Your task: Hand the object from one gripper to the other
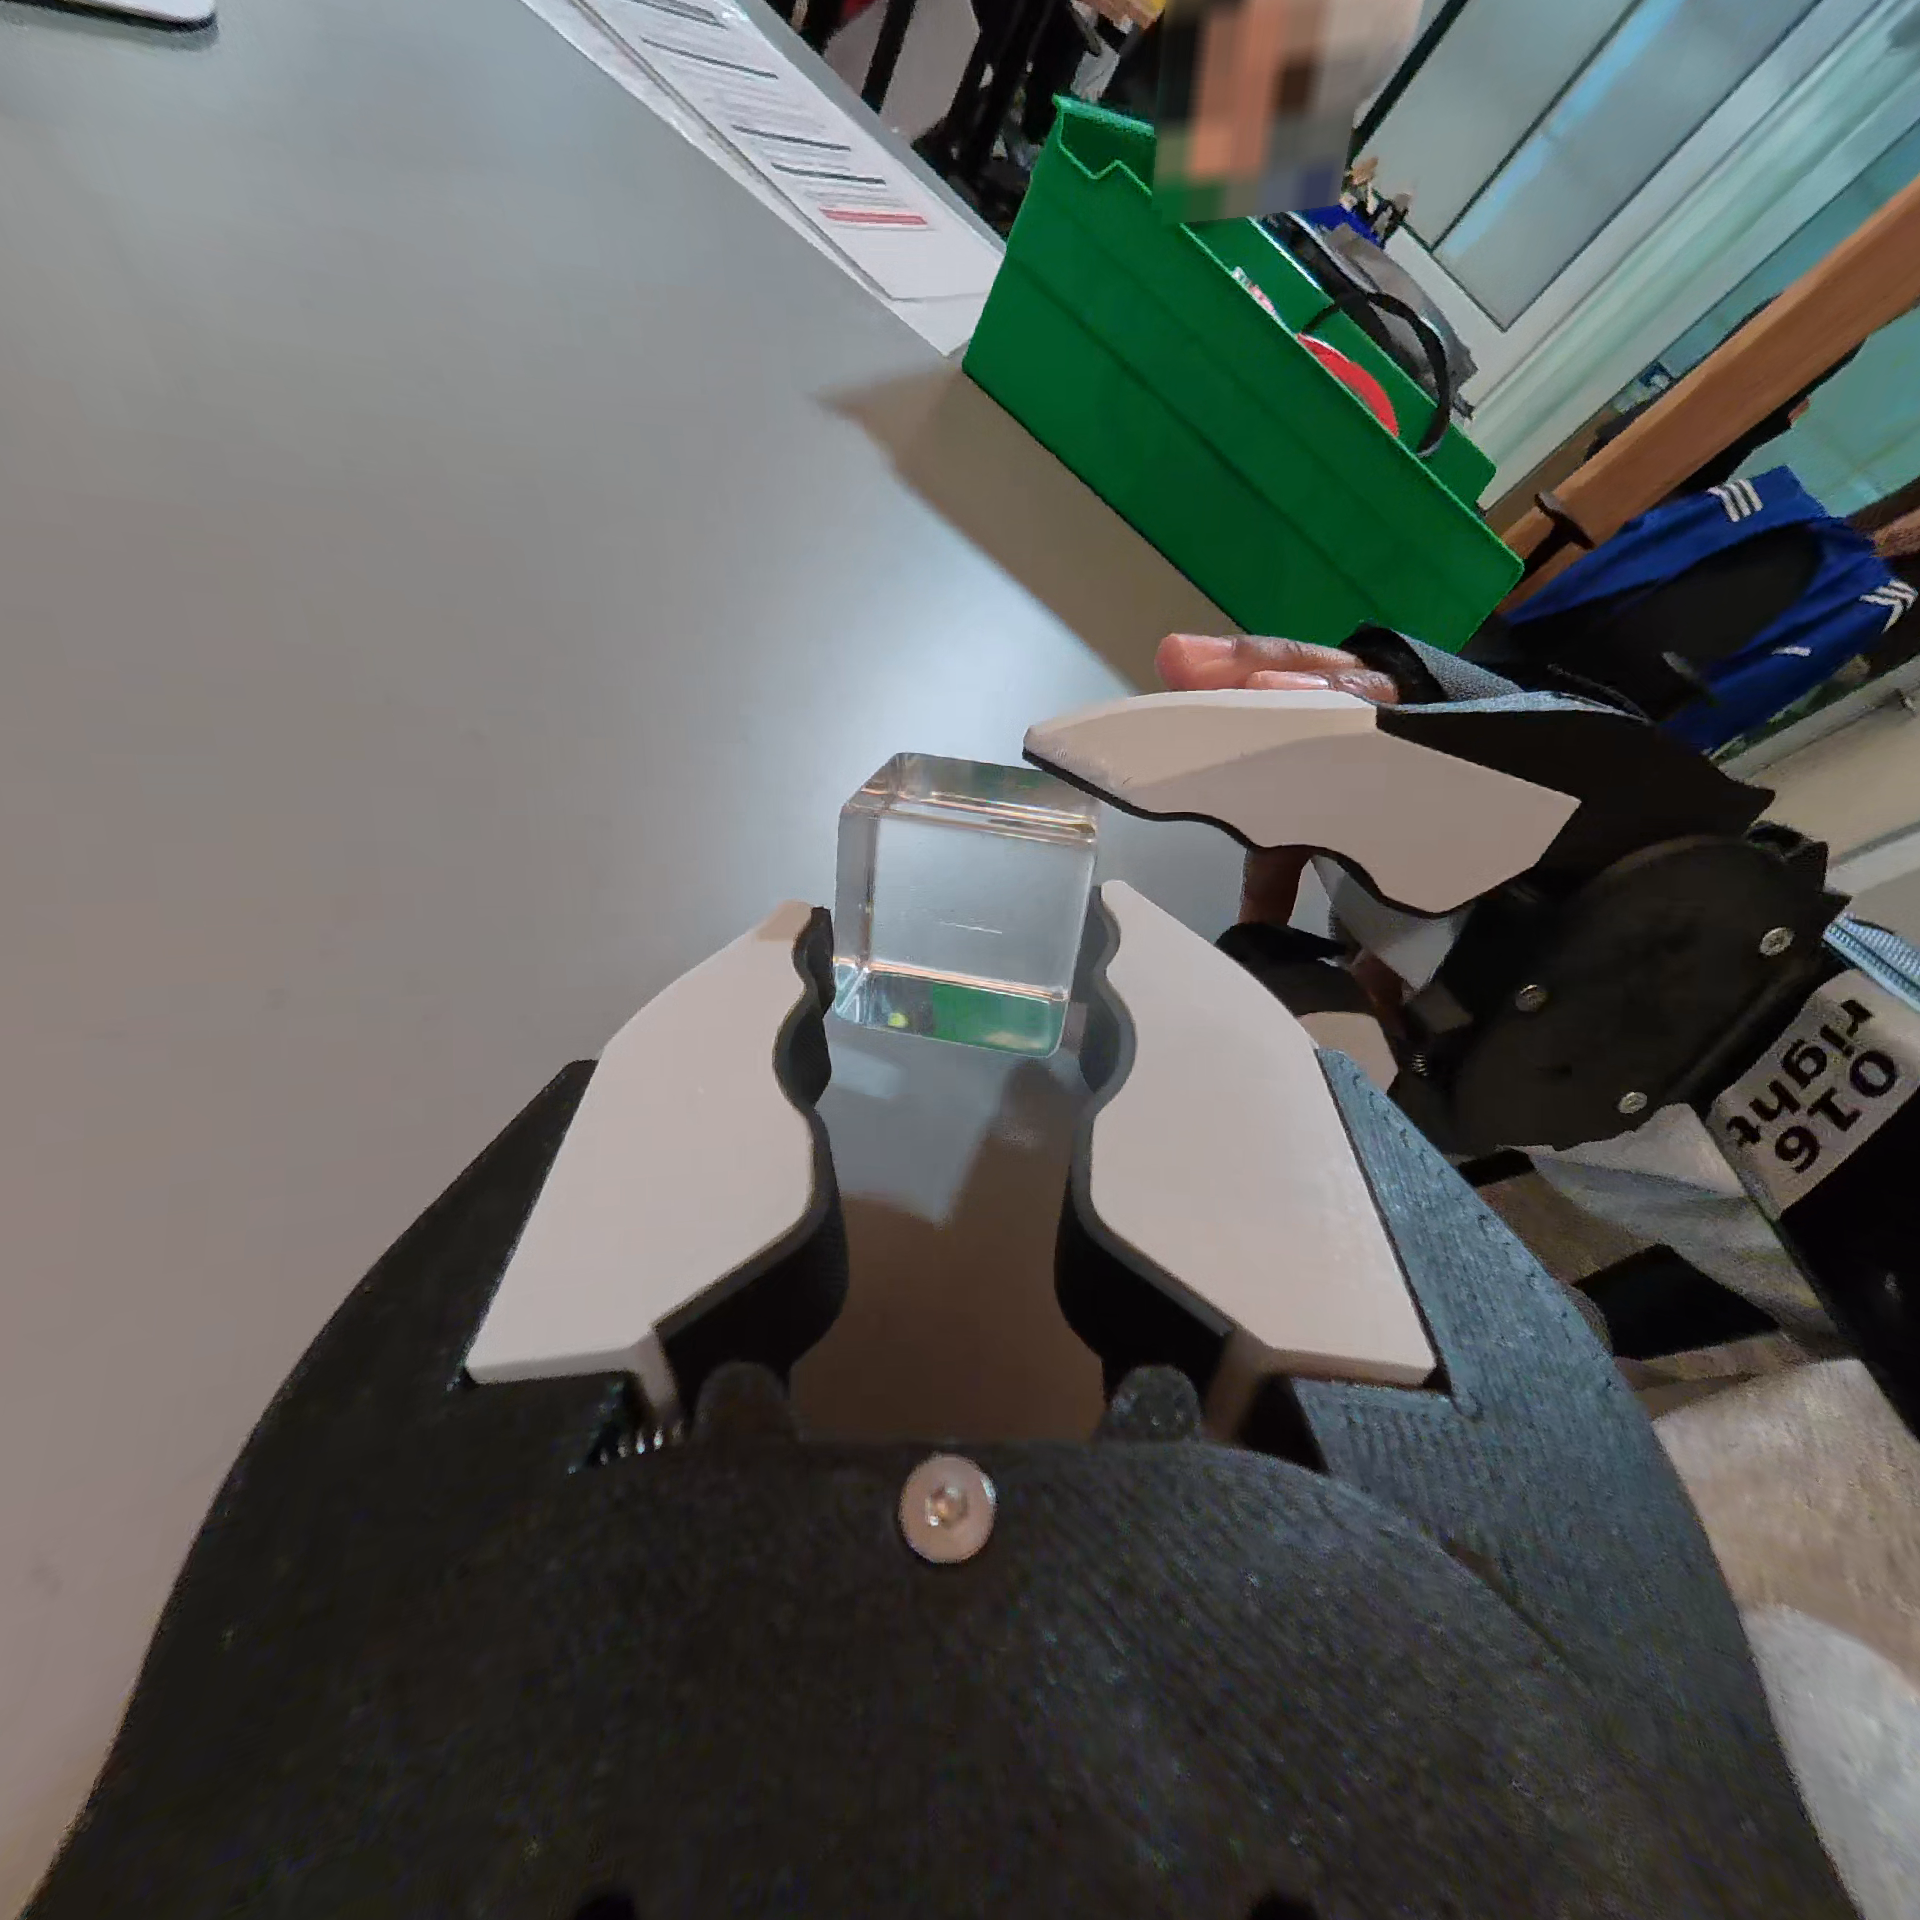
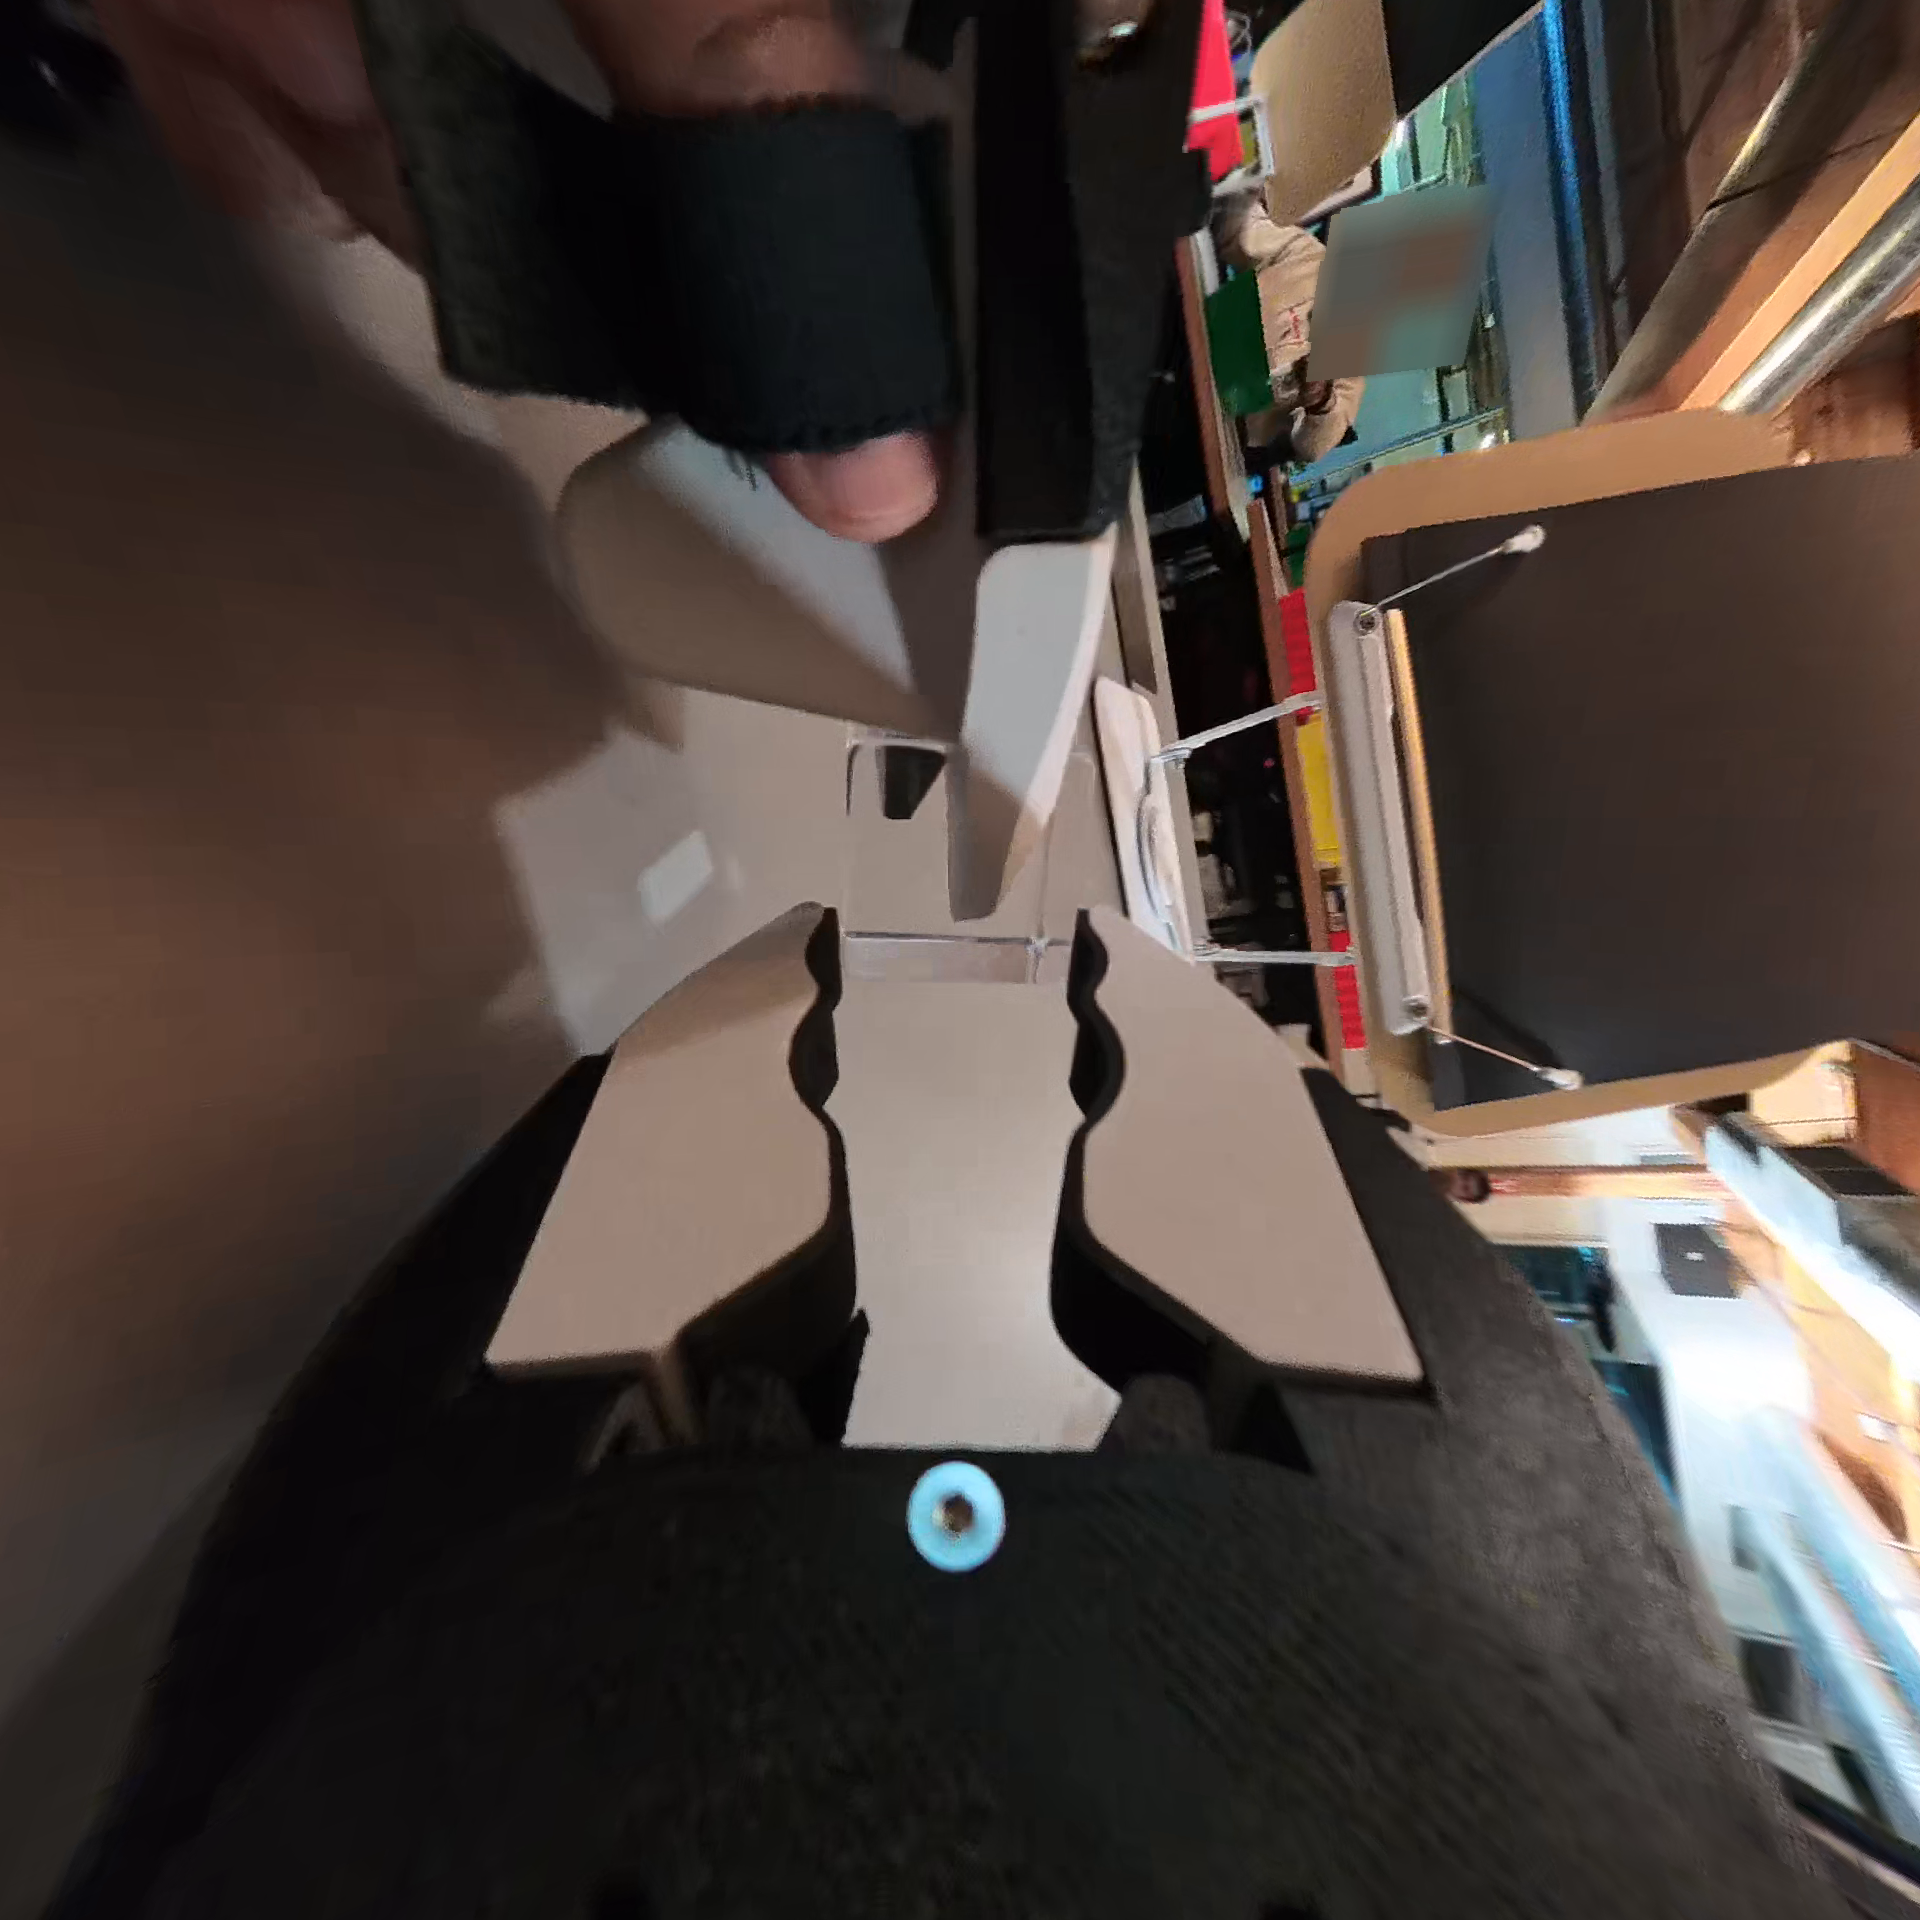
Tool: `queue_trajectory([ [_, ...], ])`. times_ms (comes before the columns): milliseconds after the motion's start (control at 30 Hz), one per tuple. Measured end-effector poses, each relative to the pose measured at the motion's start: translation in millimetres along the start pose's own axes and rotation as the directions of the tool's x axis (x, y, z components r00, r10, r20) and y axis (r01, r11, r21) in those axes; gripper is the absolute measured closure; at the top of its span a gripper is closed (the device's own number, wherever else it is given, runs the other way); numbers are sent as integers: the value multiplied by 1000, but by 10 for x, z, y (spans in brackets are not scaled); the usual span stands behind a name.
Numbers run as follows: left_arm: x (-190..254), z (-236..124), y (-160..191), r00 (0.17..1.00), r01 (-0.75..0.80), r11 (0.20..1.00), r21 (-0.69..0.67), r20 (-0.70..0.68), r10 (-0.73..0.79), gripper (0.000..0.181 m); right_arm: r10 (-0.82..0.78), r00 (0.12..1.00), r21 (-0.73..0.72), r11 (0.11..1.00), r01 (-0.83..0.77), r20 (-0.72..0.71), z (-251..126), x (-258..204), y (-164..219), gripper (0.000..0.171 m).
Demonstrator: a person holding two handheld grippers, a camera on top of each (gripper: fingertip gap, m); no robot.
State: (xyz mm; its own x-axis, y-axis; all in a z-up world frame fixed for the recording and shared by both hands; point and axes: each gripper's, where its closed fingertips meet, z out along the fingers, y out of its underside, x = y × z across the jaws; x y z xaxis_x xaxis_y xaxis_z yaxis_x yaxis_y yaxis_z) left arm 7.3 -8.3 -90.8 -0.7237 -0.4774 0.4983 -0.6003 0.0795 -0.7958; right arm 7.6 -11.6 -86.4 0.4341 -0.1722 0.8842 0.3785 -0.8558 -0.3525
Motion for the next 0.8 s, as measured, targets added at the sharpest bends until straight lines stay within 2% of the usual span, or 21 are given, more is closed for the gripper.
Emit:
queue_trajectory([
  [33,-4,-3,-10,1000,2,1000,4,2,-2,135,17,1000,8,1000,-17,2,-5,8,-4,128],
  [167,37,-43,-106,994,95,993,65,-69,-91,135,80,995,83,994,-75,-53,-23,132,-54,126],
  [300,51,-99,-200,948,268,957,113,-207,-241,135,236,972,190,954,-232,1,-66,213,-103,95],
  [400,127,-116,-195,856,413,909,52,-364,-367,135,366,922,296,873,-387,127,-126,212,-151,80],
  [467,210,-119,-186,767,499,866,-6,-462,-445,136,452,864,325,801,-503,224,-170,227,-151,84],
  [567,345,-118,-164,662,557,826,-92,-551,-508,136,562,722,308,660,-685,403,-271,278,-195,93],
  [700,465,-96,-89,648,519,839,-162,-566,-510,136,586,592,288,532,-796,554,-395,313,-255,103],
  [800,509,-104,-94,613,533,824,-190,-584,-531,137,566,572,273,527,-805,593,-416,263,-259,106],
])
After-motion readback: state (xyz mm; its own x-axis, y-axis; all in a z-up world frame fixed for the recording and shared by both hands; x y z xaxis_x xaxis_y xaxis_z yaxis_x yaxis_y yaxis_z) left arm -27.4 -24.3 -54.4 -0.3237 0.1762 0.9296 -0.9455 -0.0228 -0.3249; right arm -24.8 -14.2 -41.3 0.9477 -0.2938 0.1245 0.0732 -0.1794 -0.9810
